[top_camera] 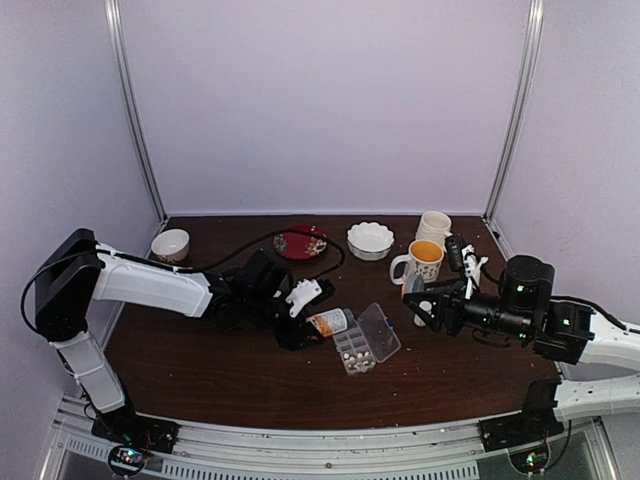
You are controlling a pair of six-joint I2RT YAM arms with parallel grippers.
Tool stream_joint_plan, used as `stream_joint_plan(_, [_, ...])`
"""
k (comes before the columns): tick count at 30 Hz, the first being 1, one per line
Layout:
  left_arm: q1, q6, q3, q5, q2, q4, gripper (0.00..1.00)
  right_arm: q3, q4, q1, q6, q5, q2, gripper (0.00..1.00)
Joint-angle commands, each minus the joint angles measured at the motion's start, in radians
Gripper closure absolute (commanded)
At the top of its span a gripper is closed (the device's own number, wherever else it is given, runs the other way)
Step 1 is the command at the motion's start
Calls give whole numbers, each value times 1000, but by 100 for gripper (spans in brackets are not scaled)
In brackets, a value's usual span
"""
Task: Sort the pills into containers
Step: Pour the pill into the compartment of the pill container.
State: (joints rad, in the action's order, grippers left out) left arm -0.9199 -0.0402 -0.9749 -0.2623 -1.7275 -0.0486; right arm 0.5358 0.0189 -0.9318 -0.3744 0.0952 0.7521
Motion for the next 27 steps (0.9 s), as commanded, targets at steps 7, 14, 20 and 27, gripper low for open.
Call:
stream_joint_plan(7, [9, 14, -104, -2, -17, -57, 100, 0, -14, -5, -12, -12, -2, 100])
stream_joint_plan(14, [9, 19, -99, 0, -48, -54, 100, -3, -15, -4, -17, -12, 1, 100])
stream_joint_plan(20, [10, 3, -73, 17, -41, -25, 100, -3, 0, -4, -15, -11, -3, 100])
stream_joint_plan(27, [9, -1, -83, 24, -37, -50, 100, 1, 15, -4, -16, -13, -8, 100])
